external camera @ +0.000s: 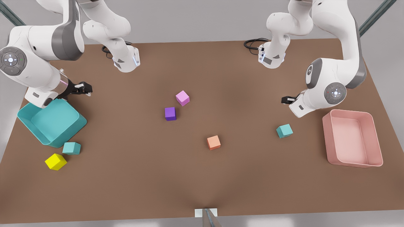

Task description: Stack the two blue cubes on top of each other

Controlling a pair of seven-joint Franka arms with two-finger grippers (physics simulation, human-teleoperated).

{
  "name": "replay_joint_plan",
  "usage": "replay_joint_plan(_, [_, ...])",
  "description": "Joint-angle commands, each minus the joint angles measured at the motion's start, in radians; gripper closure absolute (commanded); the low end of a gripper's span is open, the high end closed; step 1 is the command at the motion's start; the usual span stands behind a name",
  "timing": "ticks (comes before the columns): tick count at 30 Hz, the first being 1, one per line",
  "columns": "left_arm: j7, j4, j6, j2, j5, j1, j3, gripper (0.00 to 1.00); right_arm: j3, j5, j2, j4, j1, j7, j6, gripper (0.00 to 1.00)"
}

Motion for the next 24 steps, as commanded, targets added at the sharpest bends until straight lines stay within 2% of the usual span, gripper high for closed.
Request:
replay_joint_plan(1, [-0.035,0.000,0.002,0.000,0.000,0.001,0.000,0.00,-0.001,0.005,0.001,0.000,0.005,-0.031,0.006,0.00])
replay_joint_plan(7, [-0.038,0.000,0.002,0.030,0.000,0.001,0.000,0.00,-0.005,-0.078,0.193,0.051,-0.014,-0.102,0.088,0.00])
replay_joint_plan(14, [-0.035,0.018,0.004,0.073,-0.027,0.036,0.002,0.00,-0.007,-0.064,0.313,-0.106,-0.176,-0.165,0.465,0.00])
replay_joint_plan(19, [0.004,0.011,0.033,0.072,-0.024,0.044,0.002,0.00,-0.005,-0.034,0.403,-0.109,-0.233,-0.163,0.572,0.00])
replay_joint_plan(24, [0.005,0.011,0.033,0.072,-0.024,0.044,0.002,0.00,-0.007,-0.014,0.483,-0.052,-0.259,-0.154,0.576,0.00])
